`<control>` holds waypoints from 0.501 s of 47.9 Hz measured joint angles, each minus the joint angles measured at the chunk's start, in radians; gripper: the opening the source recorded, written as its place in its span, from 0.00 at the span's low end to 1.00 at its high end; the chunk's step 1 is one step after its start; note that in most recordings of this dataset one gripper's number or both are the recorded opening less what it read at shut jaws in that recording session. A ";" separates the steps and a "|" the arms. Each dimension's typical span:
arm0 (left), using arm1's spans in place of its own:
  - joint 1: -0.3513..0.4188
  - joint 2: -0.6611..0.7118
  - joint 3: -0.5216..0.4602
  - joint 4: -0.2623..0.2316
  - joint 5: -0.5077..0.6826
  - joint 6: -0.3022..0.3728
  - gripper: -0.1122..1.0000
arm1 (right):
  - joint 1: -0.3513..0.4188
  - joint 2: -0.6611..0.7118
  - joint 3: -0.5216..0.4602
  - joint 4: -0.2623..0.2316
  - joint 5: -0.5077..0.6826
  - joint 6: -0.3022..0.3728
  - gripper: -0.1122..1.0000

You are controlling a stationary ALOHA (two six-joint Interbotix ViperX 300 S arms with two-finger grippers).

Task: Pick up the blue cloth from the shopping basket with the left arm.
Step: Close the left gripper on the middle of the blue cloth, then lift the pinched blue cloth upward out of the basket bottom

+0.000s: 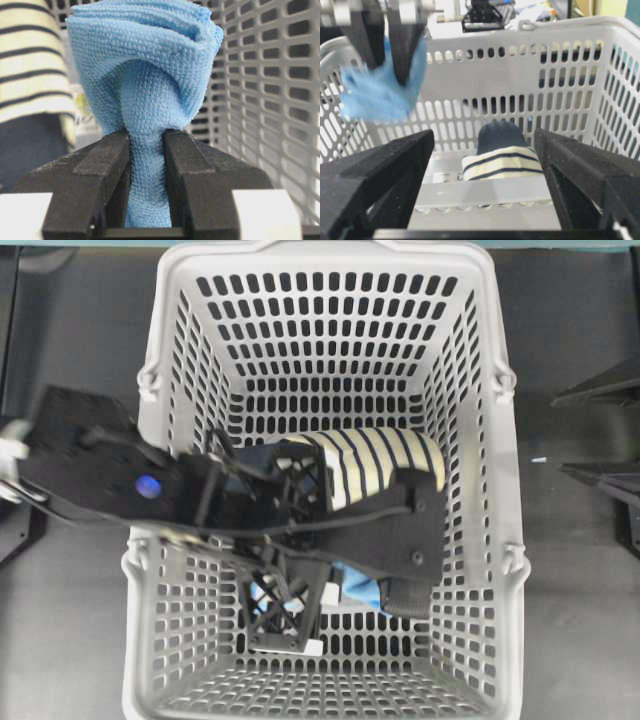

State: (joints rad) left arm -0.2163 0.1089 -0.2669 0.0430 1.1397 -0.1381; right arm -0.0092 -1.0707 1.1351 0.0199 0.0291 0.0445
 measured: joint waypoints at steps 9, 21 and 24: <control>0.003 0.000 -0.112 0.000 0.081 0.012 0.26 | 0.000 0.000 0.005 0.000 0.000 0.000 0.80; 0.018 0.000 -0.117 0.000 0.084 0.012 0.26 | -0.002 0.000 0.006 0.000 0.000 0.000 0.80; 0.018 0.000 -0.117 0.000 0.084 0.011 0.26 | -0.002 -0.002 0.005 0.000 0.000 0.000 0.80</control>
State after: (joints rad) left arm -0.1979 0.1089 -0.3835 0.0430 1.2241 -0.1273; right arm -0.0107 -1.0723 1.1397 0.0199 0.0291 0.0445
